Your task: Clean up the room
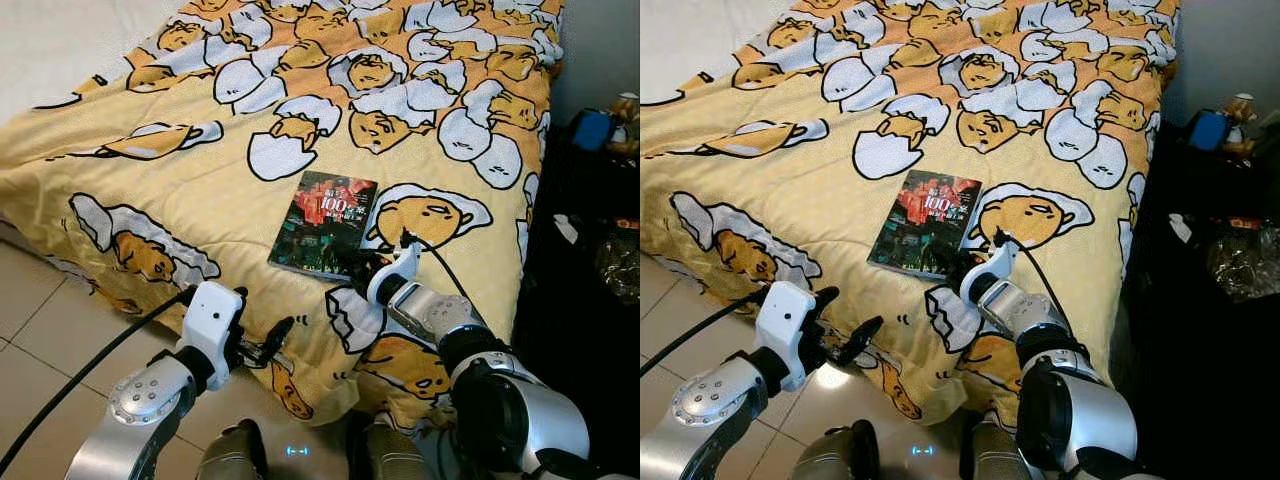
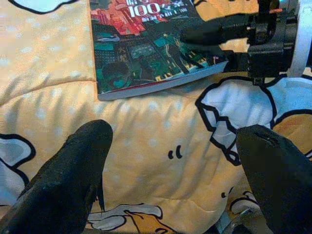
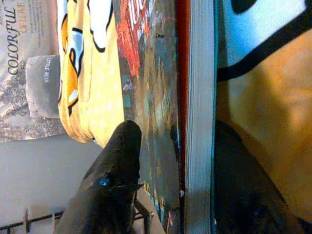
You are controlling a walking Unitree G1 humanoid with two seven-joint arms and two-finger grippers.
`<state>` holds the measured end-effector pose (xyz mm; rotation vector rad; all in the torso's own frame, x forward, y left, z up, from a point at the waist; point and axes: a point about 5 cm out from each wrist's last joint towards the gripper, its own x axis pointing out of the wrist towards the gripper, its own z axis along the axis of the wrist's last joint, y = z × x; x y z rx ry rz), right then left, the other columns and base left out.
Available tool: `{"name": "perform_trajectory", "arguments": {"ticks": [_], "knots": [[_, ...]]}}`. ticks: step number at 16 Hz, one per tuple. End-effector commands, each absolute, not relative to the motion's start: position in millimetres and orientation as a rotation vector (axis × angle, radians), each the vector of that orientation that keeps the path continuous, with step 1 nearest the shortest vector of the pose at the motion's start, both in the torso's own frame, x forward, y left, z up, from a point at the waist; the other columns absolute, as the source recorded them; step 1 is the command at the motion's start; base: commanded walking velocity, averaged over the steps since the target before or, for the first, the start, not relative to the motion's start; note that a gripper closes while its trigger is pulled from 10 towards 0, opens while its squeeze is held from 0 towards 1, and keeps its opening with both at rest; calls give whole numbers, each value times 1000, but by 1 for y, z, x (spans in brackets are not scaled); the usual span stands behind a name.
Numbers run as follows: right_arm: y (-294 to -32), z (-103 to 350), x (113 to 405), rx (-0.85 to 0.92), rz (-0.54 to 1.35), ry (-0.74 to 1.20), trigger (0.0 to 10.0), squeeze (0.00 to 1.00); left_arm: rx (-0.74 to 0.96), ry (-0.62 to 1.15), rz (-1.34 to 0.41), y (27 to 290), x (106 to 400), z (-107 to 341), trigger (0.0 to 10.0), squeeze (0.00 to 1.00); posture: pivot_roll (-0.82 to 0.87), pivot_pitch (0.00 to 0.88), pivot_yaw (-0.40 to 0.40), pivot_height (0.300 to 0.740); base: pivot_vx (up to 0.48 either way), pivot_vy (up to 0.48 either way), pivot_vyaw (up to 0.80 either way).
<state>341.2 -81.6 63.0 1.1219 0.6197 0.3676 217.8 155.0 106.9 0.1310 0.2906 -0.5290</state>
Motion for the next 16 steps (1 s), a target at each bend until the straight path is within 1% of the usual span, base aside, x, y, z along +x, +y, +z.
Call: {"name": "perform_trajectory", "arguments": {"ticks": [1, 5, 9, 10, 11, 14, 15, 16], "knots": [[-86, 54, 336, 1117, 331, 644, 0, 0, 145, 300, -520, 158, 219, 105, 10000, 0, -98, 173, -11, 740, 0, 0, 0], [-89, 52, 336, 1098, 322, 647, 0, 0, 150, 288, -502, 157, 223, 106, 10000, 0, -91, 160, -14, 740, 0, 0, 0], [-91, 56, 338, 1097, 329, 623, 0, 0, 154, 273, -485, 158, 226, 105, 10000, 0, -88, 127, -9, 740, 0, 0, 0], [-91, 56, 338, 994, 377, 627, 0, 0, 220, 232, -348, 167, 238, 107, 10000, 0, -94, 107, 3, 740, 0, 0, 0], [-93, 58, 338, 947, 418, 613, 0, 0, 281, 202, -223, 176, 248, 107, 10000, 0, -89, 87, 5, 740, 0, 0, 0], [-103, 70, 344, 971, 469, 496, 0, 0, 246, 149, -107, 195, 264, 115, 10000, 0, -81, 40, 13, 740, 0, 0, 0], [-105, 73, 345, 974, 490, 470, 0, 0, 225, 131, -97, 198, 267, 118, 10000, 0, -80, 35, 14, 740, 0, 0, 0], [-111, 84, 347, 955, 563, 393, 0, 0, 153, 101, -93, 203, 275, 126, 10000, 0, -74, 20, 13, 740, 0, 0, 0]]}}
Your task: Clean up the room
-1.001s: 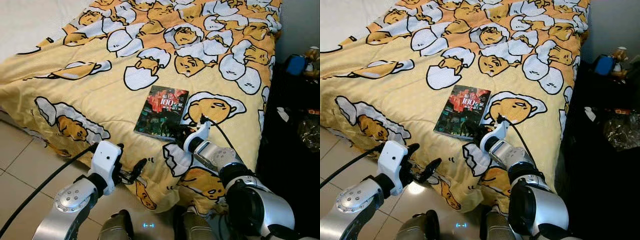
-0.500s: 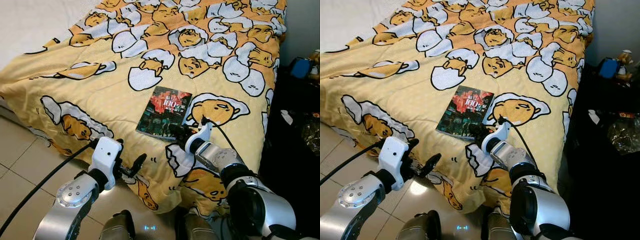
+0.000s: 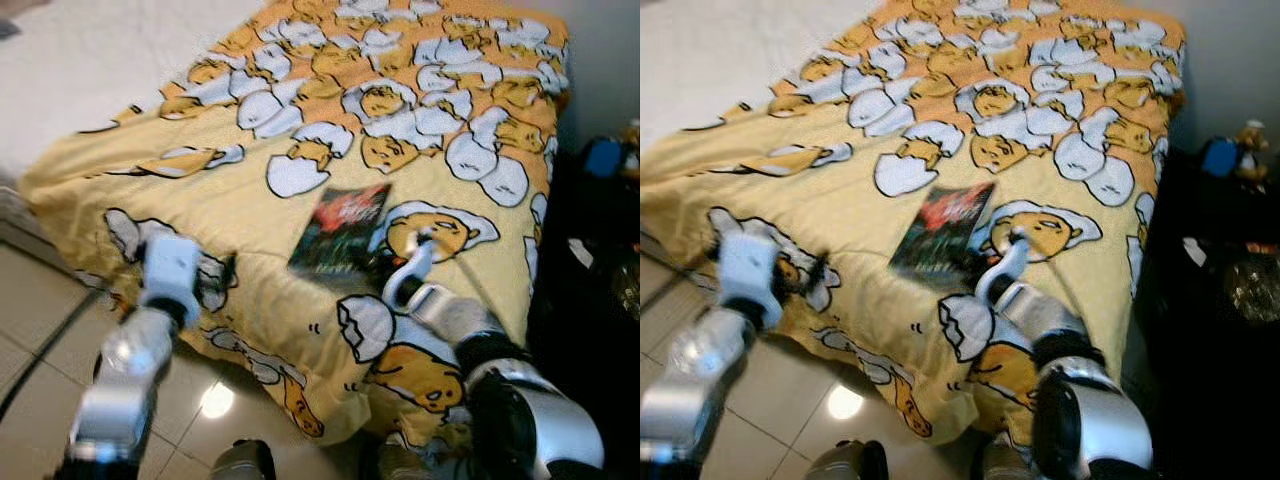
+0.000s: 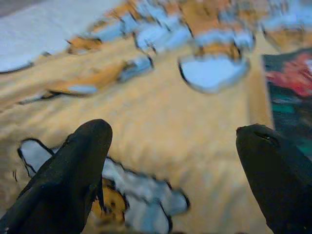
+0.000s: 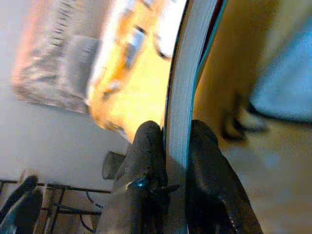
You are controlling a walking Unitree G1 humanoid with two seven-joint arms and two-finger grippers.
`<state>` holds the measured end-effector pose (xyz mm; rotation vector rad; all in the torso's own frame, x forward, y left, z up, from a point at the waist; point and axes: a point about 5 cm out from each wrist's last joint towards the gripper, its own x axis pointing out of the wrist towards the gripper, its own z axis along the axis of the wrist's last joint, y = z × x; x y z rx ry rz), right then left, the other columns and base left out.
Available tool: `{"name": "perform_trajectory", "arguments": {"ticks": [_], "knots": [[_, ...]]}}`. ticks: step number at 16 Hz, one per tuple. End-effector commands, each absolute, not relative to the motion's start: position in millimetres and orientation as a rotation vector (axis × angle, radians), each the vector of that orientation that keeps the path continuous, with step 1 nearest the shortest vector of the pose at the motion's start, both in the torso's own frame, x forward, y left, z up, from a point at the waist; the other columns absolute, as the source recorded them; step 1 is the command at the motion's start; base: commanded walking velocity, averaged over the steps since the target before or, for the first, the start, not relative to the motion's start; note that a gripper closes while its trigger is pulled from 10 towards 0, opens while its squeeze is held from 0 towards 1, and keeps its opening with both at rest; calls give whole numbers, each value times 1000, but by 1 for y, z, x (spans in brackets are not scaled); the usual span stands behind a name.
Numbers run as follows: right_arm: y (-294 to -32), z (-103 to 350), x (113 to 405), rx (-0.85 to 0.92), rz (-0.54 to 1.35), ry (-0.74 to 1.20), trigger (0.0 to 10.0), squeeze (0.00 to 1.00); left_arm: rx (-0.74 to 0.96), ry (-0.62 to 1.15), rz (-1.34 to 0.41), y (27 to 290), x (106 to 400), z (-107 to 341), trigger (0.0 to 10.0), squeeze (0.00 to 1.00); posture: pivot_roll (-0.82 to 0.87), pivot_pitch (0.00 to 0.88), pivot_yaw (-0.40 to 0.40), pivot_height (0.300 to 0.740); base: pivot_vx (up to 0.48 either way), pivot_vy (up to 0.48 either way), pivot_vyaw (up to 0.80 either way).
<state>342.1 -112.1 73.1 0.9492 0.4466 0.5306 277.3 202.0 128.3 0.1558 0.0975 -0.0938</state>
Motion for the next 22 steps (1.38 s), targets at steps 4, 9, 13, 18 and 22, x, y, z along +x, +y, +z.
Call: {"name": "perform_trajectory", "arguments": {"ticks": [4, 9, 13, 18, 22], "knots": [[-136, 120, 332, 890, 882, 197, 0, 0, -288, 95, -432, 181, 286, 137, 10000, 1000, -66, 0, 21, 740, 0, 0, 0], [-146, 145, 297, 855, 1159, 161, 0, 0, -788, 81, -828, 166, 289, 167, 10000, 0, -72, 0, 46, 740, 0, 0, 0], [-137, 143, 280, 832, 1264, 202, 0, 0, -761, 203, -920, 154, 292, 162, 157, 0, -78, 0, 54, 740, 0, 0, 0], [-132, 143, 276, 860, 1269, 202, 0, 0, -730, 240, -914, 155, 288, 157, 0, 0, -77, 0, 65, 740, 0, 0, 0], [-129, 147, 272, 874, 1304, 186, 0, 0, -748, 243, -862, 159, 287, 147, 0, 0, -70, 0, 59, 740, 0, 0, 0]]}}
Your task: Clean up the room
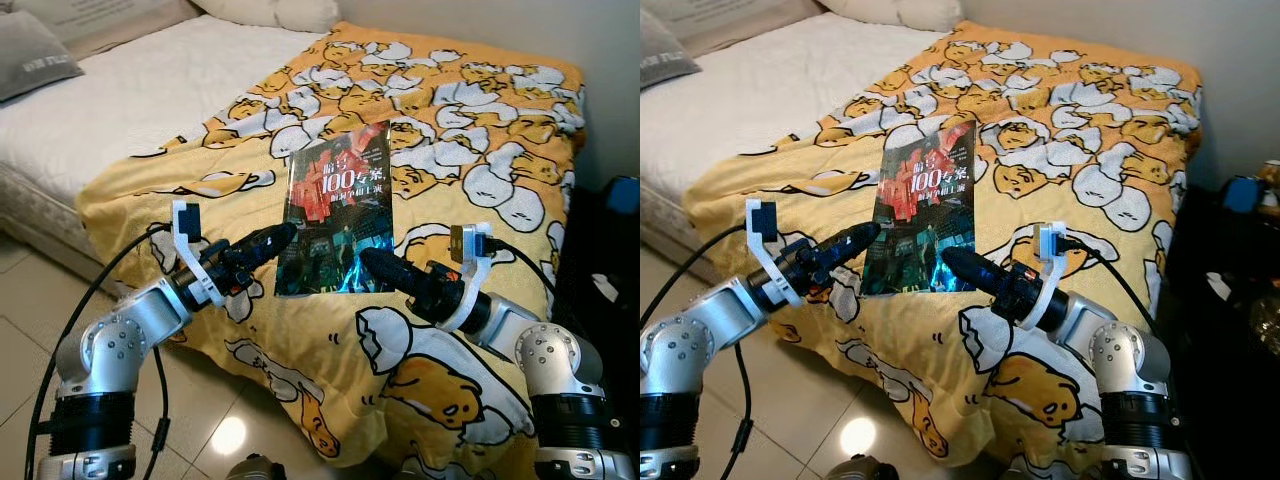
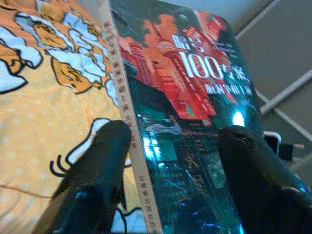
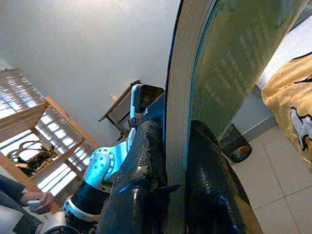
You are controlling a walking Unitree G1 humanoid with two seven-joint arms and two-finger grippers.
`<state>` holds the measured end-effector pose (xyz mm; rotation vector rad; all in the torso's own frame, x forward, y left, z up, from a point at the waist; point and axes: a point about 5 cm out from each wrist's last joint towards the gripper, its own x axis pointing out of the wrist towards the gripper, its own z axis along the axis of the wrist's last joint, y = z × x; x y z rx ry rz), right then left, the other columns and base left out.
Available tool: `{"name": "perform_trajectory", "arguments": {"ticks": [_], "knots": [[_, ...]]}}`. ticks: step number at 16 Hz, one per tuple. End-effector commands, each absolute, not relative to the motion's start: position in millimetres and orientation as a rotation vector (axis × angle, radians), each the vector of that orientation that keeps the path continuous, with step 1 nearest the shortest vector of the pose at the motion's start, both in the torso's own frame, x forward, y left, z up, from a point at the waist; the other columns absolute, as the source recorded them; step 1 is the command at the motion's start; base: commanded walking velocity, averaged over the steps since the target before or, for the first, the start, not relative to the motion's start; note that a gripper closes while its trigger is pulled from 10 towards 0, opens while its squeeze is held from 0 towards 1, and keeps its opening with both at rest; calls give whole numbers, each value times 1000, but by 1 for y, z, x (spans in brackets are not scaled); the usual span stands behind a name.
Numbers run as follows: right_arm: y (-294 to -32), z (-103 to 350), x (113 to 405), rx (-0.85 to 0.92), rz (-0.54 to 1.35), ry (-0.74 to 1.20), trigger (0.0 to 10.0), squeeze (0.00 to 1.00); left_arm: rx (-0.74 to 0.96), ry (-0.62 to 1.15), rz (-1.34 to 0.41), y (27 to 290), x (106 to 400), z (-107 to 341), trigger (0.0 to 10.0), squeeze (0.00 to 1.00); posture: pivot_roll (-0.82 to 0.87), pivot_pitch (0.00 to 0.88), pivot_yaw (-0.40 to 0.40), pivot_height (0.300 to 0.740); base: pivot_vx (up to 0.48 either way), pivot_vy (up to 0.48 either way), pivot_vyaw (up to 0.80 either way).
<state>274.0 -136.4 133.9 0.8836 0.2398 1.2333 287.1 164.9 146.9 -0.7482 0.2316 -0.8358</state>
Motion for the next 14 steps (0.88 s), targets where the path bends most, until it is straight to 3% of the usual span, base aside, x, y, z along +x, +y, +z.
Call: {"name": "perform_trajectory", "arguments": {"ticks": [1, 2, 3, 4, 6, 7, 9, 10, 11, 13, 14], "knots": [[-130, 149, 272, 875, 1311, 184, 0, 0, -784, 240, -807, 164, 291, 144, 0, 0, -67, 0, 55, 740, 0, 0, 0], [-130, 149, 272, 876, 1314, 183, 0, 0, -800, 237, -789, 166, 292, 143, 0, 0, -67, 0, 55, 740, 0, 0, 0], [-131, 151, 272, 878, 1322, 180, 0, 0, -851, 233, -783, 169, 291, 143, 3216, 0, -68, 0, 57, 740, 0, 0, 0], [-132, 152, 272, 875, 1325, 179, 0, 0, -886, 238, -794, 170, 288, 142, 10000, 0, -70, 0, 59, 740, 0, 0, 0], [-133, 154, 273, 873, 1327, 175, 0, 0, -908, 252, -788, 168, 286, 138, 10000, 0, -67, 0, 59, 740, 0, 0, 0], [-133, 156, 273, 875, 1332, 172, 0, 0, -959, 244, -818, 165, 285, 138, 10000, 1000, -67, 0, 55, 740, 0, 0, 0], [-131, 155, 270, 869, 1352, 195, 0, 0, -968, 237, -890, 157, 282, 141, 10000, 1000, -71, 0, 57, 740, 0, 0, 0], [-130, 154, 270, 868, 1355, 198, 0, 0, -948, 235, -895, 155, 283, 141, 10000, 906, -75, 0, 59, 740, 0, 0, 0], [-129, 154, 269, 868, 1356, 200, 0, 0, -936, 233, -899, 154, 283, 140, 10000, 0, -76, 0, 61, 740, 0, 0, 0], [-128, 154, 269, 868, 1358, 200, 0, 0, -935, 244, -905, 153, 283, 139, 10000, 0, -79, 0, 63, 740, 0, 0, 0], [-128, 154, 269, 870, 1357, 200, 0, 0, -934, 249, -902, 152, 284, 138, 0, 0, -76, 0, 64, 740, 0, 0, 0]]}}
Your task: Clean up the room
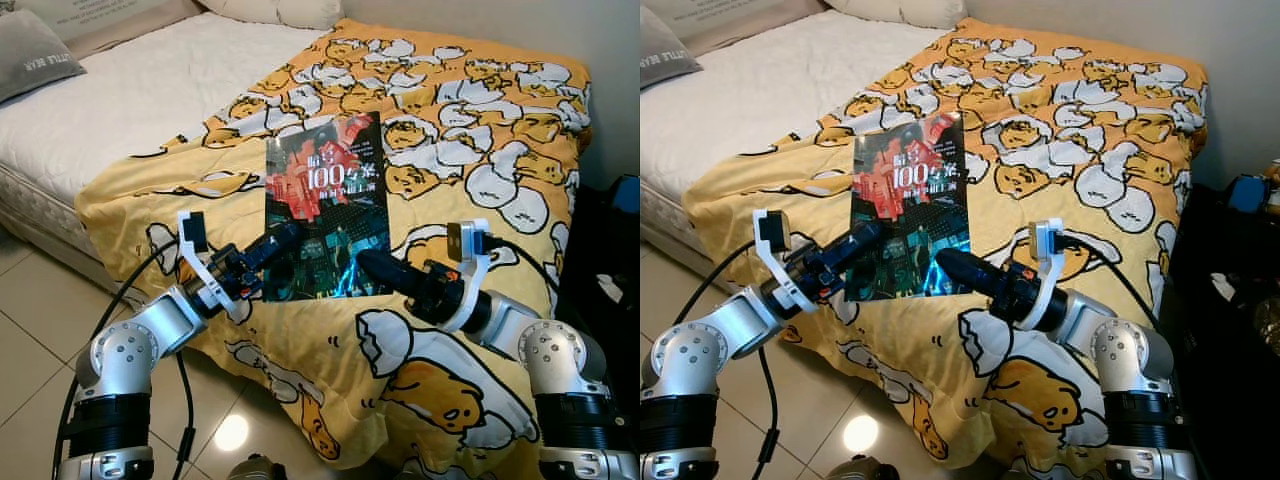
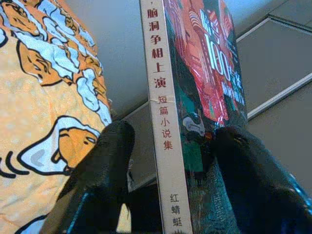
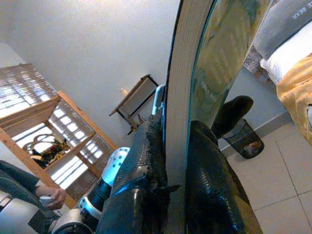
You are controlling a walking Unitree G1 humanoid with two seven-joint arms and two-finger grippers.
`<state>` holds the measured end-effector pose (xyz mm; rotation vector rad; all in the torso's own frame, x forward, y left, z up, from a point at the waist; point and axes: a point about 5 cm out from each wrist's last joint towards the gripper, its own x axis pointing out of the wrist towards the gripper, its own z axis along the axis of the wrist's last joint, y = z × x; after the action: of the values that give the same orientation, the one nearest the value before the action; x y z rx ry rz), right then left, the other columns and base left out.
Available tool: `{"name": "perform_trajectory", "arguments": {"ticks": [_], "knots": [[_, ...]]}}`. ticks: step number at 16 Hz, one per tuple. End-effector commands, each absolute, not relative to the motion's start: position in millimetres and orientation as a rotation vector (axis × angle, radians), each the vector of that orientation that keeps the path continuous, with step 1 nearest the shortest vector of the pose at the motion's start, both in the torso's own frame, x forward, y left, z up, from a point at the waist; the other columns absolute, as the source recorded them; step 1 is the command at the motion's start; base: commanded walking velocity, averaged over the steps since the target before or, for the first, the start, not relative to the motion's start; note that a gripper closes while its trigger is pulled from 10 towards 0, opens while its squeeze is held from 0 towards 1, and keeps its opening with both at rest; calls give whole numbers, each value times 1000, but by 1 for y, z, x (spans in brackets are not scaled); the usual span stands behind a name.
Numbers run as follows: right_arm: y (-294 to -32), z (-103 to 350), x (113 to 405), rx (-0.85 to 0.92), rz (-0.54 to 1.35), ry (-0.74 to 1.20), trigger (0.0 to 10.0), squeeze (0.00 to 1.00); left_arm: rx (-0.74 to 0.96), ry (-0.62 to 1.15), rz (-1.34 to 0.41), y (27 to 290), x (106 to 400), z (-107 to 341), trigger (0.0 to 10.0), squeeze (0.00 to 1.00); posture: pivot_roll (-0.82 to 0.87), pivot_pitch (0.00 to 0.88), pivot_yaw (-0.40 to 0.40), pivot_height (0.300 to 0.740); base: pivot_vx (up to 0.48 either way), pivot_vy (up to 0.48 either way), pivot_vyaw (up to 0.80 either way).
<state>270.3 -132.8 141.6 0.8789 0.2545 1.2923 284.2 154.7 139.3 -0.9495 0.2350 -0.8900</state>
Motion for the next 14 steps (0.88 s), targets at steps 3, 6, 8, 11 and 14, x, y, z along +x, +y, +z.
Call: {"name": "perform_trajectory", "arguments": {"ticks": [3, 6, 8, 11, 14], "knots": [[-128, 151, 268, 872, 1333, 205, 0, 0, -877, 197, -874, 153, 283, 141, 0, 0, -89, 0, 72, 740, 0, 0, 0], [-129, 148, 265, 876, 1312, 207, 0, 0, -861, 168, -872, 150, 275, 144, 0, 0, -79, 0, 64, 740, 0, 0, 0], [-128, 146, 264, 878, 1310, 211, 0, 0, -892, 172, -861, 150, 274, 148, 0, 0, -81, 0, 64, 740, 0, 0, 0], [-127, 149, 263, 890, 1313, 202, 0, 0, -1003, 58, -907, 151, 265, 164, 0, 0, -73, 0, 50, 740, 0, 0, 0], [-125, 147, 262, 885, 1322, 218, 2392, 0, -1115, 10, -987, 151, 258, 175, 0, 0, -79, 0, 49, 740, 0, 0, 0]]}}
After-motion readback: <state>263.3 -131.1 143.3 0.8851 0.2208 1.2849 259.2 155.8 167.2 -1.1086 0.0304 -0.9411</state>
